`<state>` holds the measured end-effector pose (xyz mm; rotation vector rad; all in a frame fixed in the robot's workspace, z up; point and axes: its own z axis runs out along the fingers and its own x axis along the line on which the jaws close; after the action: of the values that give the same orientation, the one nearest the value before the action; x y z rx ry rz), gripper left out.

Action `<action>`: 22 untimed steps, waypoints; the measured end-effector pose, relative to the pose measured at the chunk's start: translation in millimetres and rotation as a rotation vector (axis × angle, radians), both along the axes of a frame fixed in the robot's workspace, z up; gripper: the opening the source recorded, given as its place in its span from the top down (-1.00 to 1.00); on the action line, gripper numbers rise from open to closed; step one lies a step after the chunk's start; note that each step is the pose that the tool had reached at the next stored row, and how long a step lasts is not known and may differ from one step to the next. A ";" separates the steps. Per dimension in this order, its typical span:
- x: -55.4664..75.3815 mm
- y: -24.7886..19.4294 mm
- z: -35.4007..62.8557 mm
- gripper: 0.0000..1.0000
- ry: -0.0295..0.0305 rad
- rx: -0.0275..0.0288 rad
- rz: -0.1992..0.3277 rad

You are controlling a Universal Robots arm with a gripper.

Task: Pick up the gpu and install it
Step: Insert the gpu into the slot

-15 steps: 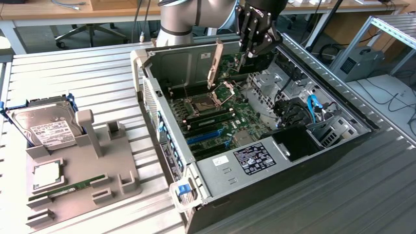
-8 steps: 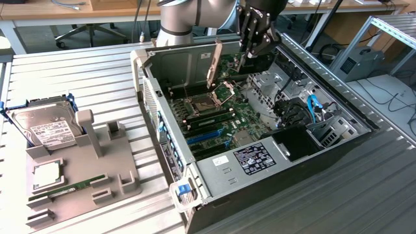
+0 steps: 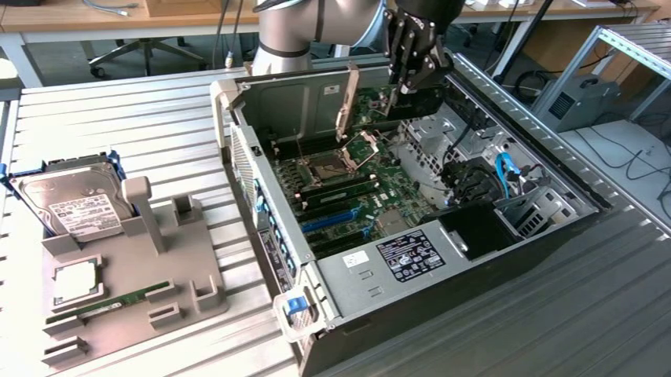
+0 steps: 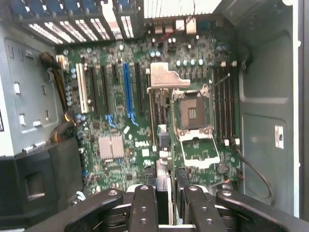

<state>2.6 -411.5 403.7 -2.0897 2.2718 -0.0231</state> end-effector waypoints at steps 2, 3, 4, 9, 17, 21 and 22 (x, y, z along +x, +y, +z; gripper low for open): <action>0.0 0.0 -0.1 0.46 -0.0145 0.0000 0.000; 0.0 0.0 -0.1 0.46 -0.0146 0.0000 0.000; 0.0 0.0 0.0 0.46 -0.0146 -0.0002 0.000; 0.0 0.0 -1.0 0.46 -0.0145 -0.0002 0.000; -0.6 -0.2 -2.7 0.46 -0.0146 -0.0001 0.000; -0.9 -0.4 -3.5 0.46 -0.0146 -0.0001 0.000; -0.9 -0.4 -3.6 0.46 -0.0146 -0.0002 0.000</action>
<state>1.7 -411.9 400.0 -2.0827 2.2638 -0.0385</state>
